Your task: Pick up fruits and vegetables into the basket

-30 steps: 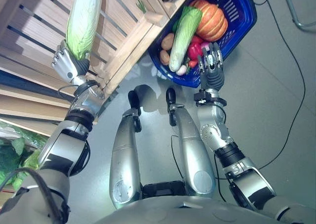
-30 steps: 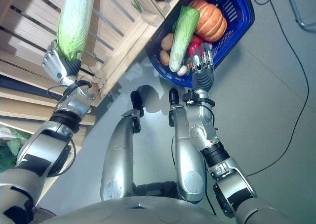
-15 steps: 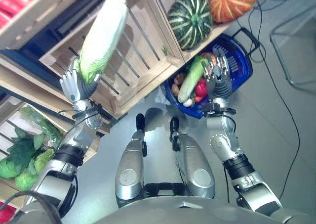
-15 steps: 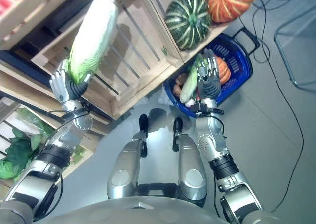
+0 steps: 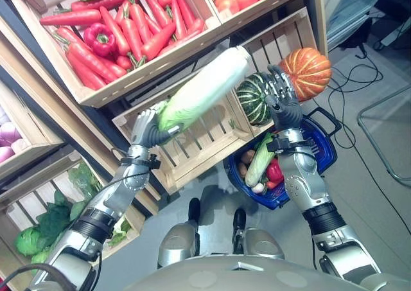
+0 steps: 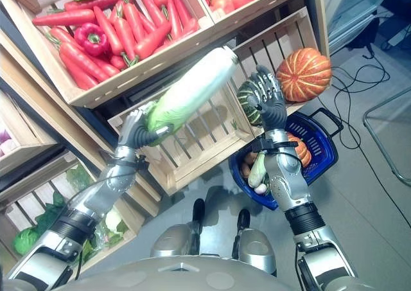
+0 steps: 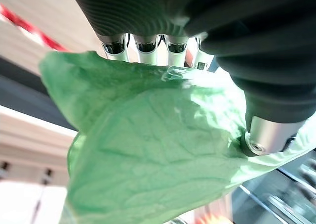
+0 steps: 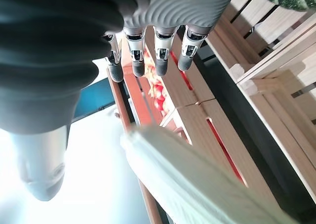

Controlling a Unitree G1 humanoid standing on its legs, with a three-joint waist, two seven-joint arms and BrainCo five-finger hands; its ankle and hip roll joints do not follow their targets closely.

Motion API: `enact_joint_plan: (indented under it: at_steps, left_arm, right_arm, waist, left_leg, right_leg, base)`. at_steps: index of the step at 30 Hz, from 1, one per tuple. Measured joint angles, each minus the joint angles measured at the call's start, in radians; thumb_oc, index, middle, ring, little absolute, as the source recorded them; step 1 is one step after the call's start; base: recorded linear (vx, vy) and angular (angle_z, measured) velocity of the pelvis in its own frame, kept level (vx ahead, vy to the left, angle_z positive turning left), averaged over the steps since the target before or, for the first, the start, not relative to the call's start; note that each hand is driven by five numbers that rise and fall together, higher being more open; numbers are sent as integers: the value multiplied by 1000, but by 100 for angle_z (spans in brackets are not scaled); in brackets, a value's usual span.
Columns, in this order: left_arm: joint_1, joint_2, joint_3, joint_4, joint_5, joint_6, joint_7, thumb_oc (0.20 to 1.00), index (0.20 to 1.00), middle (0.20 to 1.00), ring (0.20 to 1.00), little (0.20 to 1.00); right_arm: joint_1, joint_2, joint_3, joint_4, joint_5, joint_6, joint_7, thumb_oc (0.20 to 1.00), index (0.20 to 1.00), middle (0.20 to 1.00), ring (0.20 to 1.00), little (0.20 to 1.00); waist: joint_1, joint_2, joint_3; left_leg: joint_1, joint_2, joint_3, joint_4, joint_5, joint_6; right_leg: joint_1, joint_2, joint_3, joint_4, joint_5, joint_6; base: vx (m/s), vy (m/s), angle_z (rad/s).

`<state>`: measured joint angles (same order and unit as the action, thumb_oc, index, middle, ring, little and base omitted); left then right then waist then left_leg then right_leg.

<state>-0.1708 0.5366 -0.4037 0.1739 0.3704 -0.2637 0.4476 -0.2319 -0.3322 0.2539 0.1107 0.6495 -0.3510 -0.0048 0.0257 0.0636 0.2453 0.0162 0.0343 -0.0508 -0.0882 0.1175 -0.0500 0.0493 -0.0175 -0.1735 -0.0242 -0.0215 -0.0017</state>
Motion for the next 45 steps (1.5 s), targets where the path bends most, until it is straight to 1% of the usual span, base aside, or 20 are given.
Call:
enact_joint_plan:
  at_steps: [1, 3, 5, 10, 12, 19, 22, 25, 29, 33, 38, 44, 45]
  left_arm:
    - [0, -5, -19, -5, -30, -5, -35, 200, 200, 200, 200, 200]
    - [2, -12, -25, -6, -41, -6, -53, 200, 200, 200, 200, 200]
    - [4, -12, -39, -25, -89, -10, -84, 200, 200, 200, 200, 200]
    - [14, -12, -45, -89, -155, -35, -142, 200, 200, 200, 200, 200]
    - [14, -12, -46, -93, -162, -52, -157, 200, 200, 200, 200, 200]
    - [14, 0, -68, -117, -213, -52, -223, 200, 200, 200, 200, 200]
    - [14, 12, -71, -117, -215, -49, -255, 200, 200, 200, 200, 200]
    - [14, 21, -73, -118, -215, -44, -284, 200, 200, 200, 200, 200]
    - [14, 30, -72, -123, -215, -38, -314, 200, 200, 200, 200, 200]
    - [13, 30, -77, -126, -215, 3, -356, 200, 200, 200, 200, 200]
    - [11, 33, -102, -127, -214, 46, -409, 200, 200, 200, 200, 200]
    - [11, 47, -112, -128, -212, 54, -488, 200, 200, 200, 200, 200]
    - [11, 52, -113, -128, -211, 58, -503, 200, 200, 200, 200, 200]
  right_arm:
    - [1, 0, 4, 3, 3, 9, 10, 1000, 1000, 1000, 1000, 1000]
    - [0, 0, 15, 3, 12, 11, 18, 1000, 1000, 1000, 1000, 1000]
    - [0, 0, 27, 3, 40, 28, 38, 1000, 1000, 1000, 1000, 1000]
    - [6, 3, 39, 3, 80, 36, 59, 1000, 1000, 1000, 1000, 1000]
    - [7, 3, 39, 3, 84, 42, 61, 1000, 1000, 1000, 1000, 1000]
    - [8, 1, 60, 2, 148, 49, 126, 1000, 1000, 1000, 1000, 1000]
    - [8, 0, 71, 2, 174, 51, 168, 1000, 1000, 1000, 1000, 1000]
    - [8, 0, 78, 2, 176, 51, 188, 1000, 1000, 1000, 1000, 1000]
    - [8, 0, 78, 1, 176, 51, 188, 1000, 1000, 1000, 1000, 1000]
    - [8, -1, 79, 2, 176, 51, 189, 1000, 1000, 1000, 1000, 1000]
    - [8, -13, 85, 2, 177, 51, 202, 1000, 1000, 1000, 1000, 1000]
    - [8, -36, 98, -5, 215, 51, 252, 1000, 1000, 1000, 1000, 1000]
    - [8, -36, 100, -5, 217, 52, 257, 881, 881, 881, 881, 881]
  waist:
    - [-1, -3, -4]
    - [-2, -8, -16]
    - [-4, -21, -26]
    - [-4, -44, -50]
    - [-4, -46, -56]
    - [-2, -46, -64]
    - [-2, -46, -64]
    - [-3, -46, -64]
    - [-2, -46, -66]
    - [-3, -44, -91]
    - [-2, -41, -102]
    - [-5, -37, -112]
    - [-6, -37, -112]
  left_leg:
    - [16, -2, 2, 0, -2, 3]
    - [20, -4, 2, 0, -4, 5]
    - [29, -3, 14, -1, -5, 7]
    - [33, -3, 25, -1, -6, 7]
    - [33, -4, 26, -1, -6, 7]
    - [33, -4, 26, -1, -6, 8]
    - [33, -4, 26, -1, -6, 8]
    - [33, -3, 26, -1, -6, 8]
    - [32, -4, 26, -1, -6, 8]
    - [24, -4, 26, -1, -6, 9]
    - [24, -3, 26, -1, -7, 9]
    - [24, -3, 27, -1, -7, 9]
    - [24, -3, 27, -1, -7, 9]
  right_leg:
    - [30, 0, 2, -33, 21, 3]
    - [43, 0, 4, -56, 31, 4]
    - [55, 2, 11, -67, 35, 3]
    - [55, 2, 24, -67, 38, 6]
    - [55, 1, 24, -67, 38, 7]
    - [55, 1, 24, -67, 41, 4]
    - [55, 1, 24, -67, 41, 4]
    - [55, 1, 24, -67, 41, 4]
    - [55, 0, 24, -67, 41, 4]
    - [46, 0, 26, -67, 41, 3]
    - [45, 0, 26, -67, 40, 4]
    - [45, 1, 27, -67, 40, 4]
    - [45, 1, 28, -67, 40, 4]
  base:
    - [-6, 25, -7]
    - [13, 19, -6]
    - [25, 12, -7]
    - [15, 2, -7]
    - [0, 0, 0]
    - [0, 0, 0]
    - [0, 0, 0]
    - [0, 0, 0]
    - [0, 0, 0]
    - [0, 0, 0]
    - [0, 0, 0]
    - [0, 0, 0]
    - [0, 0, 0]
